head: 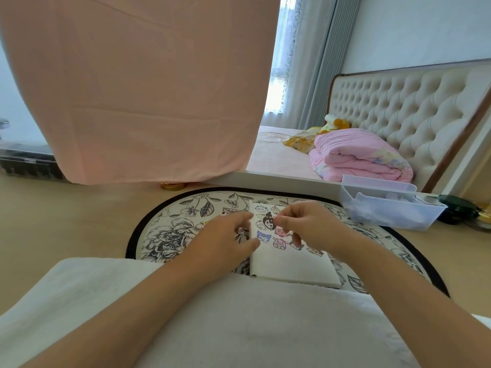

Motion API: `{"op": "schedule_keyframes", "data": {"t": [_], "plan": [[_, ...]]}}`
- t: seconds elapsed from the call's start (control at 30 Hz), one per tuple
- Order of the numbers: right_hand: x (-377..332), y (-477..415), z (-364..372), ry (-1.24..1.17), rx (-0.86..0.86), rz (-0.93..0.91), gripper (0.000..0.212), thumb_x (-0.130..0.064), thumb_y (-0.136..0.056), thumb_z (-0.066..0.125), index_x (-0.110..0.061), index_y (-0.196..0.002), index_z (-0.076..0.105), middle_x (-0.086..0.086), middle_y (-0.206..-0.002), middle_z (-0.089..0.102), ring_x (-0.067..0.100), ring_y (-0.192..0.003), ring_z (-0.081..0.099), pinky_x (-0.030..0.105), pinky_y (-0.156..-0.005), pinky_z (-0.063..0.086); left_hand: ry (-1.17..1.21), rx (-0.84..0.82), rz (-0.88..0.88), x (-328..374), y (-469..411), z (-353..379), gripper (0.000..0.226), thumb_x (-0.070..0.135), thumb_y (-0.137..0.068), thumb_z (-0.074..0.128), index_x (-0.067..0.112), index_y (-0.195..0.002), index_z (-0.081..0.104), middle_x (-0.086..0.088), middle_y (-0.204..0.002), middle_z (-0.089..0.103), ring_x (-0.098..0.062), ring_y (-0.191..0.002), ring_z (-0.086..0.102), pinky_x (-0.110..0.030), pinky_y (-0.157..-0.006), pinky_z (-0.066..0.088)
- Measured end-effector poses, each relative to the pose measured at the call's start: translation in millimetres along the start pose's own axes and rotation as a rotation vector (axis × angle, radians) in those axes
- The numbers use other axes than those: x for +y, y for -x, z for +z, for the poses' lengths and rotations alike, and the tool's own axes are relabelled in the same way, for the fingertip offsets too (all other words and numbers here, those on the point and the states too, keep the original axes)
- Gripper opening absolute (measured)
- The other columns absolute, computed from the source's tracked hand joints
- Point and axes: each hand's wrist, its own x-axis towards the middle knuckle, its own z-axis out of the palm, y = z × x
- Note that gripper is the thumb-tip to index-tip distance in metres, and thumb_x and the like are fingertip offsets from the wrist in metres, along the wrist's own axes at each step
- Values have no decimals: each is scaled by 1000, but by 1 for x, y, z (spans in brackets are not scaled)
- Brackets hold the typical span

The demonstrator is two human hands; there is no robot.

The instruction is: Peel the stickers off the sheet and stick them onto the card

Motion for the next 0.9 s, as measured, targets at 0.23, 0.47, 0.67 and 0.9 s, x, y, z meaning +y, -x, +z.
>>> {"op": "schedule_keyframes", "data": {"t": [0.23, 0.47, 0.67, 0.9], "plan": [[-4, 4, 3, 77, -251, 249, 37, -41, -85, 77, -14, -68, 59, -4, -49, 46, 14, -44, 37, 23, -45, 29, -269, -95, 155, -3, 6, 3, 70, 61, -87, 58, 32, -149, 41, 19, -152, 34, -3, -141, 24, -29, -117, 26], [-3, 2, 16, 106, -154, 245, 31, -34, -82, 80, -16, -63, 63, -1, -54, 49, 16, -45, 38, 21, -46, 31, -274, -85, 173, -6, 6, 4, 73, 66, -86, 57, 33, -149, 41, 21, -152, 34, -2, -140, 27, -27, -115, 27], [-2, -1, 23, 164, -87, 230, 30, -35, -80, 80, -19, -59, 66, -3, -56, 58, 14, -50, 48, 23, -53, 39, -265, -73, 182, -6, 8, 4, 72, 63, -86, 58, 33, -149, 40, 21, -153, 33, -2, -141, 25, -28, -117, 27], [1, -2, 29, 285, -26, 188, 29, -42, -74, 80, -20, -61, 67, -3, -66, 65, 14, -62, 57, 27, -61, 46, -246, -39, 300, -5, 10, 3, 33, 55, -86, 57, 38, -112, 67, 28, -120, 57, 8, -118, 43, -31, -96, 47]]}}
